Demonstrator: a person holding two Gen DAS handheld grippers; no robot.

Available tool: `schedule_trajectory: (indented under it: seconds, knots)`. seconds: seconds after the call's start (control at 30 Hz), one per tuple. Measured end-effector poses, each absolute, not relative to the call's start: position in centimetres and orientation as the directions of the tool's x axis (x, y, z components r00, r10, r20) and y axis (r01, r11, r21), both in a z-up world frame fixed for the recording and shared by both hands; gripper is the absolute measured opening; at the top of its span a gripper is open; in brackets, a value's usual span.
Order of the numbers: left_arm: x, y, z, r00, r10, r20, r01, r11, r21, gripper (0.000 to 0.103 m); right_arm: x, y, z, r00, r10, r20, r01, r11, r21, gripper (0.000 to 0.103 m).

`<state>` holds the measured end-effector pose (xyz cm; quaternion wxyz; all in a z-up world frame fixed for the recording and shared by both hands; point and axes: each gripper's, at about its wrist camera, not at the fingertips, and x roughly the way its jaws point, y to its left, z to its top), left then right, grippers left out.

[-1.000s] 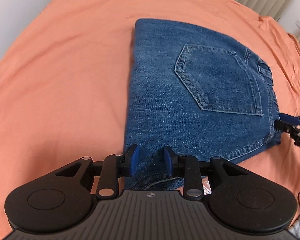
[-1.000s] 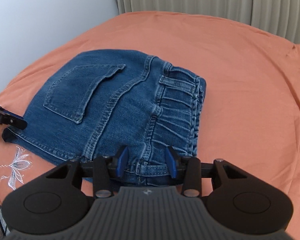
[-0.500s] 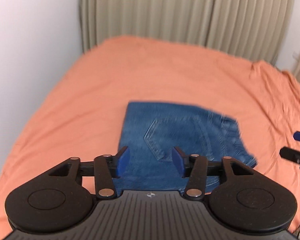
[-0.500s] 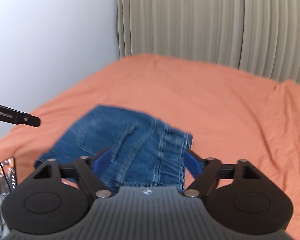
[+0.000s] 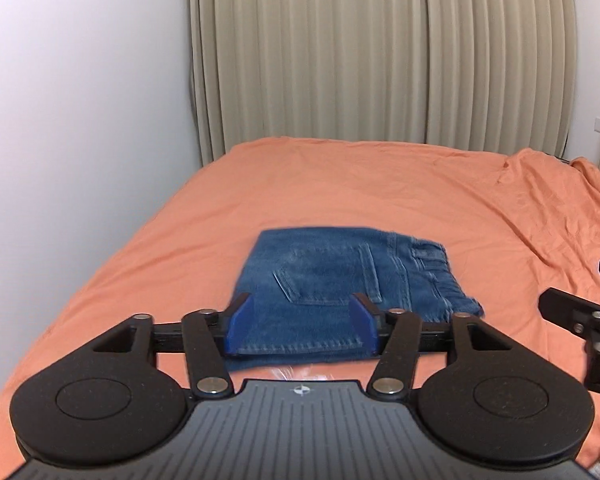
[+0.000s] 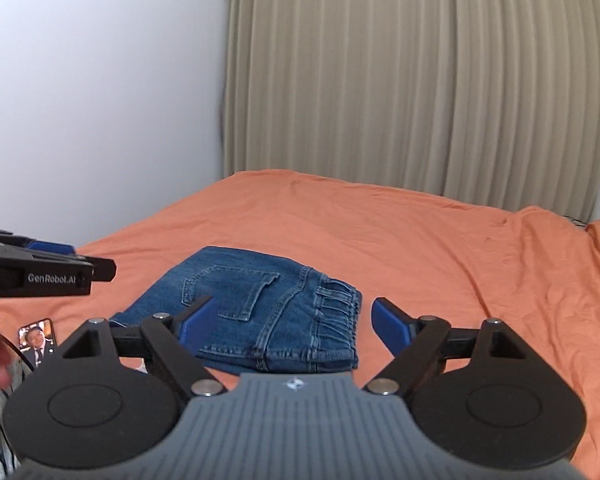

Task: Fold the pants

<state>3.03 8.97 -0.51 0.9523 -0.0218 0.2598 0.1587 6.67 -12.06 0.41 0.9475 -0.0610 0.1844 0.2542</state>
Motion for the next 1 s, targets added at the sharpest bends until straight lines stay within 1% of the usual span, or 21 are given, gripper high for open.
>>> schedule_trajectory:
  seconds: [0.07, 0.13, 0.2, 0.3, 0.33, 0.47, 0.63, 0.73, 1.0]
  knots:
    - [2.5, 8.5, -1.2, 0.816, 0.268, -0.513, -0.29, 0.956, 0.038, 0.072, 5.8, -12.1, -0.5, 0.818, 0.43, -0.382, -0.47, 0.883, -0.014, 0.081]
    - [2.0, 8.2, -1.9, 0.814, 0.276, -0.511, -0.292, 0.955, 0.05, 0.072, 5.4, -11.9, -1.7, 0.811, 0.42, -0.408, -0.458, 0.889, 0.006, 0.081]
    - [1.4, 8.0, -2.7, 0.813, 0.289, -0.506, -0.297, 0.953, 0.067, 0.078, 5.2, -11.8, -2.9, 0.8, 0.413, -0.436, -0.443, 0.896, 0.035, 0.081]
    - [0.5, 7.9, -3.4, 0.814, 0.274, -0.513, -0.282, 0.957, 0.064, 0.083, 5.0, -11.5, -4.5, 0.78, 0.408, -0.474, -0.431, 0.9, 0.065, 0.081]
    - [0.3, 7.8, -3.5, 0.809, 0.278, -0.517, -0.282, 0.957, 0.072, 0.086, 5.1, -11.3, -4.8, 0.773, 0.408, -0.486, -0.426, 0.901, 0.079, 0.081]
    - [-0.3, 7.5, -3.9, 0.798, 0.294, -0.525, -0.286, 0.953, 0.1, 0.086, 5.1, -10.8, -5.8, 0.757, 0.415, -0.505, -0.413, 0.903, 0.124, 0.081]
    - [-0.6, 7.7, -3.8, 0.793, 0.297, -0.532, -0.301, 0.95, 0.081, 0.086, 4.9, -10.1, -5.7, 0.758, 0.419, -0.5, -0.437, 0.895, 0.088, 0.081]
    - [-0.5, 7.8, -3.8, 0.791, 0.291, -0.538, -0.297, 0.952, 0.078, 0.087, 4.5, -10.1, -5.4, 0.772, 0.416, -0.481, -0.44, 0.895, 0.069, 0.081]
    - [-0.4, 7.1, -3.7, 0.782, 0.294, -0.55, -0.288, 0.952, 0.1, 0.087, 4.1, -10.7, -5.0, 0.764, 0.432, -0.48, -0.445, 0.891, 0.092, 0.081]
